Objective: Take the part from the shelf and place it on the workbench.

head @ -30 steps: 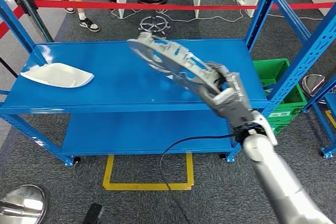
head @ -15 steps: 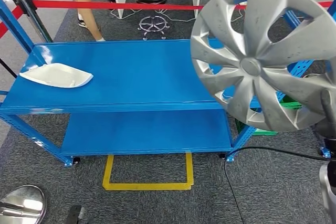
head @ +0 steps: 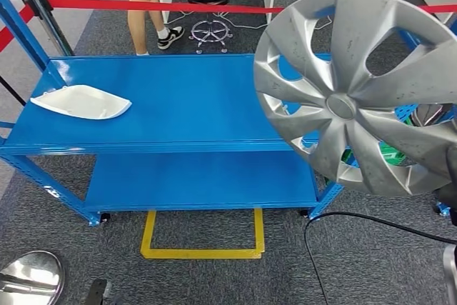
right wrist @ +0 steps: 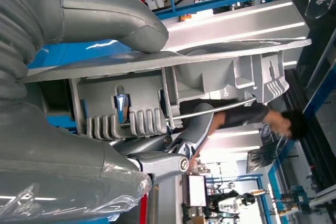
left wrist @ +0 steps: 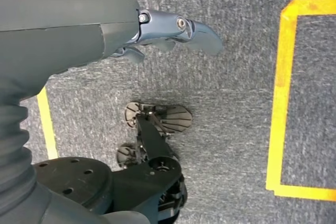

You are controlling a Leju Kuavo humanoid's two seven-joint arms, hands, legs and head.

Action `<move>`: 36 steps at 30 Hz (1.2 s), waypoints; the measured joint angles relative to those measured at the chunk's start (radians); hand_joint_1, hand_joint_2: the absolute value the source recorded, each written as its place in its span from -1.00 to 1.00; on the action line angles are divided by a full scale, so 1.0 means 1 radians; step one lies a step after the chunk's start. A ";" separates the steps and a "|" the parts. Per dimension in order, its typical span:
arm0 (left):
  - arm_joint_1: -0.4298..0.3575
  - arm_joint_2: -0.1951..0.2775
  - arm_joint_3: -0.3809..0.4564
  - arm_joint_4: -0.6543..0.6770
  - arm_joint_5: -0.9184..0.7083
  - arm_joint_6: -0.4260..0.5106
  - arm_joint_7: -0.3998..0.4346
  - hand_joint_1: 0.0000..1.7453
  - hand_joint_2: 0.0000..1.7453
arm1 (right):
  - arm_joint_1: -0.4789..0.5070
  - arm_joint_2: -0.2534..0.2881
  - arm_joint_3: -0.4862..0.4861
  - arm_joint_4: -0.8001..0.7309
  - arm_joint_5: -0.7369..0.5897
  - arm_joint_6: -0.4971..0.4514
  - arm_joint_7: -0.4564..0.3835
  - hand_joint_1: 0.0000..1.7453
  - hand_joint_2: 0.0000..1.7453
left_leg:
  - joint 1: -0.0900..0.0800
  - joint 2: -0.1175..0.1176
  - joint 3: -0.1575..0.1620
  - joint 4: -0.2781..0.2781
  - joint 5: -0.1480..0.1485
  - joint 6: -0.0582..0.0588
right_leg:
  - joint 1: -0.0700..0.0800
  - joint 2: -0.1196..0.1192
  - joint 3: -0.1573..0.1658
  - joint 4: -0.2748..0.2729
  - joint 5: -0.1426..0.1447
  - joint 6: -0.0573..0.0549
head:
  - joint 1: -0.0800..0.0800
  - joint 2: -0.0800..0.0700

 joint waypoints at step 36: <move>-0.005 -0.009 0.000 0.000 -0.046 0.010 0.013 -1.00 1.00 | 0.179 0.028 -0.119 -0.129 0.218 0.103 -0.161 1.00 1.00 | 0.001 0.015 -0.010 -0.006 0.008 -0.004 | -0.006 -0.006 -0.129 0.201 0.004 0.006 | 0.007 0.000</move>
